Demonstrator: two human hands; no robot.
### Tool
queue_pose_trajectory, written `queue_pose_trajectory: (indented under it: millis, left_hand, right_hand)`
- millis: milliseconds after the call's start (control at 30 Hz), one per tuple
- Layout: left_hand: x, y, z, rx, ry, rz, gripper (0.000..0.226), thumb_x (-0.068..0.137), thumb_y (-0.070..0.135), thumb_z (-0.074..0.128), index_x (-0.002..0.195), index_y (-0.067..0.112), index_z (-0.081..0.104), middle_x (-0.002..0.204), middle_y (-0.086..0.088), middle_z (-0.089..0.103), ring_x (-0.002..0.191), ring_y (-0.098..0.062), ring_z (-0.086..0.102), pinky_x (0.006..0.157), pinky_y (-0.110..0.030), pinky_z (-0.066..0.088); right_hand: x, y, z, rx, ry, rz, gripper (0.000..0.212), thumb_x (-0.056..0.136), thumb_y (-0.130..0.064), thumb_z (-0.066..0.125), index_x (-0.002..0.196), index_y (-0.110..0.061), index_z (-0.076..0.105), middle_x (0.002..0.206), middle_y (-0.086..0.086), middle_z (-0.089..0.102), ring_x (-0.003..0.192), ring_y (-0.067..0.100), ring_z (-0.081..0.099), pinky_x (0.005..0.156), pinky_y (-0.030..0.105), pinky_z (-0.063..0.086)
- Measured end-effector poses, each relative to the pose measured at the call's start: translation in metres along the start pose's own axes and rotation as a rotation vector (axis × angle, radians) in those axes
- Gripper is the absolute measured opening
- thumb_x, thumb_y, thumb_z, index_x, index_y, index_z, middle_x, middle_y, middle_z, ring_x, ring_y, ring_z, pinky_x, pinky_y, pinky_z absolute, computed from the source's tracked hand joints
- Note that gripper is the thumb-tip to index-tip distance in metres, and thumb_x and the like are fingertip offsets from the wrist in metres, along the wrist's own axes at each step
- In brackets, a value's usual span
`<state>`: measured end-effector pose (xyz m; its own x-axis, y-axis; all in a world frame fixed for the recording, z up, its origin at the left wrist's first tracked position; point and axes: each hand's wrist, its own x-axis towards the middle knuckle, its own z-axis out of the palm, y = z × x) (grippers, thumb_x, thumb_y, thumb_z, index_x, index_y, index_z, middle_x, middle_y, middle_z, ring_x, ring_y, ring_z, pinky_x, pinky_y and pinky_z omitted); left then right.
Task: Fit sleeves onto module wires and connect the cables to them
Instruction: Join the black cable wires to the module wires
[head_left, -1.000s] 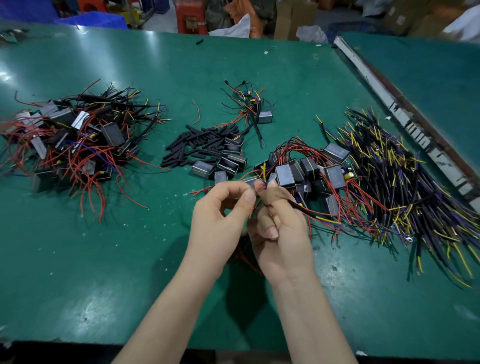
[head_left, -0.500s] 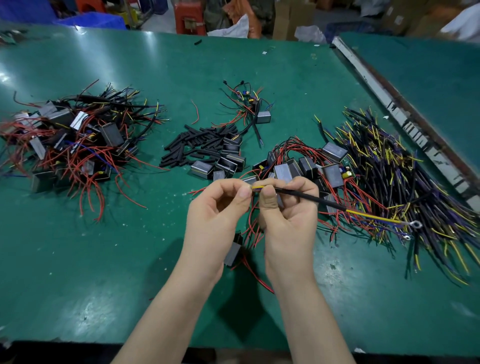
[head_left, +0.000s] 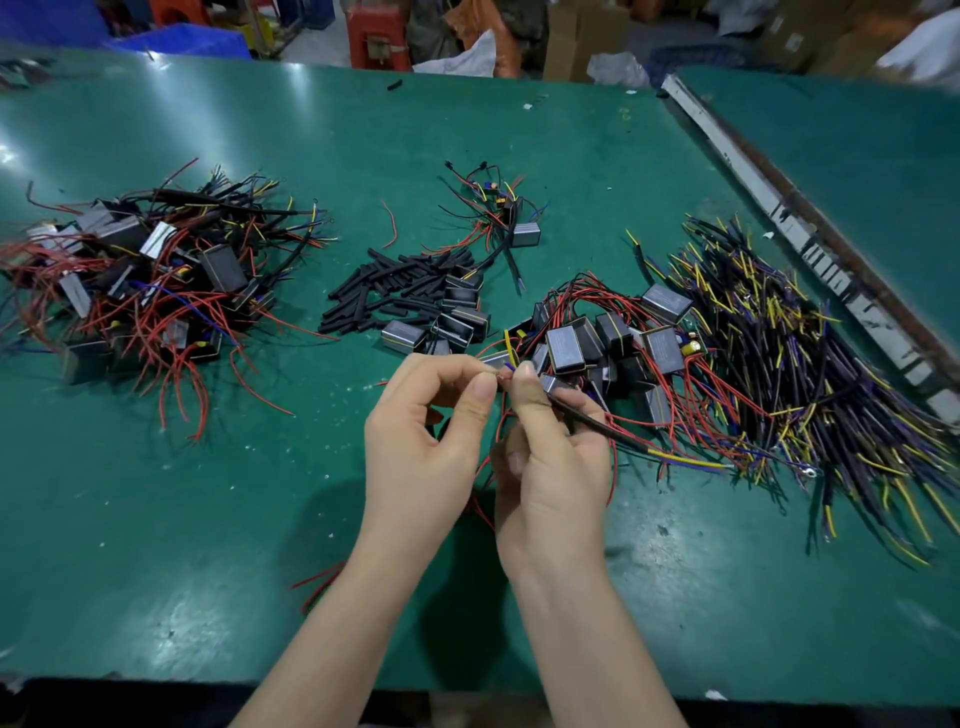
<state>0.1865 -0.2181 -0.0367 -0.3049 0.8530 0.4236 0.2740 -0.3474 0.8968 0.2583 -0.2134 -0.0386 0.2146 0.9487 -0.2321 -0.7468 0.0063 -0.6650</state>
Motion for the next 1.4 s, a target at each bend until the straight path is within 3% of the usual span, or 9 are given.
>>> queue_pose_trajectory:
  millis: [67,200,433,567,733,933,1033,1133,1400]
  left_hand:
    - [0.0,-0.001,0.0,-0.009,0.0,-0.013,0.012,0.086,0.02,0.06,0.081,0.031,0.061,0.08,0.009,0.06,0.077,-0.007,0.056,0.071,-0.021,0.043]
    - [0.0,0.0,0.0,-0.027,-0.01,-0.019,0.011,0.086,0.018,0.06,0.083,0.029,0.062,0.083,0.005,0.061,0.078,-0.009,0.058,0.072,-0.023,0.045]
    - [-0.003,0.0,0.003,0.058,0.018,0.076,0.014,0.086,0.013,0.06,0.082,0.026,0.06,0.08,0.009,0.057,0.076,-0.003,0.053,0.07,-0.014,0.039]
    - [-0.005,-0.003,0.002,0.171,0.043,0.212,0.009,0.086,0.005,0.06,0.084,0.013,0.063,0.083,0.011,0.055,0.08,0.0,0.051,0.072,-0.015,0.039]
    - [-0.002,-0.012,-0.005,0.269,0.017,0.409,0.015,0.086,0.01,0.055,0.088,0.025,0.058,0.092,0.019,0.051,0.087,0.001,0.052,0.072,-0.041,0.044]
    - [0.001,-0.025,-0.014,0.516,-0.034,0.669,0.032,0.081,-0.003,0.06,0.096,0.026,0.057,0.096,0.01,0.058,0.08,-0.013,0.056,0.069,-0.037,0.035]
    - [0.001,-0.023,-0.015,0.575,-0.039,0.635,0.034,0.078,-0.005,0.064,0.093,0.025,0.059,0.087,0.005,0.065,0.075,-0.016,0.058,0.065,-0.038,0.035]
    - [0.001,-0.022,-0.013,0.642,-0.078,0.568,0.026,0.075,-0.005,0.068,0.086,0.019,0.069,0.084,0.006,0.065,0.071,-0.019,0.06,0.062,-0.039,0.034]
    - [0.004,-0.012,-0.007,0.577,-0.132,0.252,0.015,0.076,0.004,0.059,0.08,0.016,0.068,0.083,0.004,0.064,0.073,-0.023,0.062,0.063,-0.035,0.036]
  right_hand:
    - [0.0,-0.003,-0.002,0.048,-0.07,0.071,0.033,0.073,-0.012,0.074,0.082,-0.023,0.045,0.058,-0.002,0.044,0.042,0.004,0.034,0.04,0.016,0.028]
    - [0.002,-0.008,-0.007,0.053,-0.211,0.102,0.041,0.072,-0.002,0.075,0.082,-0.026,0.043,0.071,-0.002,0.063,0.047,0.004,0.044,0.042,0.016,0.035]
    - [-0.005,-0.004,-0.005,-0.064,-0.116,-0.132,0.035,0.078,0.001,0.068,0.082,-0.024,0.043,0.07,-0.003,0.062,0.061,0.008,0.054,0.059,0.02,0.043]
    - [-0.014,-0.002,-0.001,0.039,-0.035,0.067,0.037,0.087,0.004,0.06,0.079,-0.026,0.039,0.055,-0.005,0.048,0.043,0.005,0.038,0.041,0.016,0.034]
    - [-0.014,-0.009,0.001,0.197,-0.051,0.284,0.032,0.084,-0.003,0.059,0.076,-0.026,0.039,0.041,-0.007,0.03,0.027,0.002,0.025,0.029,0.014,0.021]
    - [-0.006,-0.007,-0.007,0.002,-0.001,0.099,0.038,0.086,0.003,0.062,0.078,-0.026,0.038,0.05,-0.005,0.04,0.035,0.004,0.027,0.036,0.015,0.025]
    - [-0.003,-0.002,-0.012,-0.122,-0.005,-0.081,0.041,0.083,0.007,0.064,0.076,-0.024,0.039,0.066,0.001,0.046,0.05,0.006,0.038,0.047,0.015,0.032]
    - [-0.001,0.0,-0.013,-0.182,-0.027,-0.198,0.041,0.082,0.01,0.064,0.075,-0.021,0.039,0.065,0.0,0.051,0.053,0.005,0.045,0.054,0.014,0.039]
    - [0.002,-0.002,-0.017,-0.175,-0.219,-0.226,0.035,0.078,0.005,0.066,0.079,-0.016,0.038,0.075,0.003,0.069,0.065,0.01,0.062,0.064,0.016,0.049]
